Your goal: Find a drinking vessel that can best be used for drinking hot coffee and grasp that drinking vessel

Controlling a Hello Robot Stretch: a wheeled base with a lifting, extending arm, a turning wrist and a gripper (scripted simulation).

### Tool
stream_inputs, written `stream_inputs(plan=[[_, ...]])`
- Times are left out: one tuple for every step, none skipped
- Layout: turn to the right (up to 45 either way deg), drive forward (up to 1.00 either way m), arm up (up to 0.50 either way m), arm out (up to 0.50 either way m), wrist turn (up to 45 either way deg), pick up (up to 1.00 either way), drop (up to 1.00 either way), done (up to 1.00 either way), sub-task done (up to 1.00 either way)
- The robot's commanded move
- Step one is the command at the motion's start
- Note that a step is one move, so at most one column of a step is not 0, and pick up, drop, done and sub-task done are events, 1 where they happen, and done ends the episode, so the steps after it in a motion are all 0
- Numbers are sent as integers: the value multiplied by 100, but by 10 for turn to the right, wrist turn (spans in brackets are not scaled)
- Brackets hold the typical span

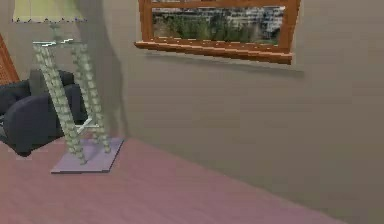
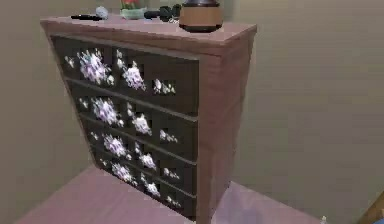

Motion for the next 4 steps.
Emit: stream_inputs(plan=[[-450,0,0,0,0,0,0,0,0],[-150,0,0,0,0,0,0,0,0],[0,100,0,0,0,0,0,0,0],[0,100,0,0,0,0,0,0,0]])
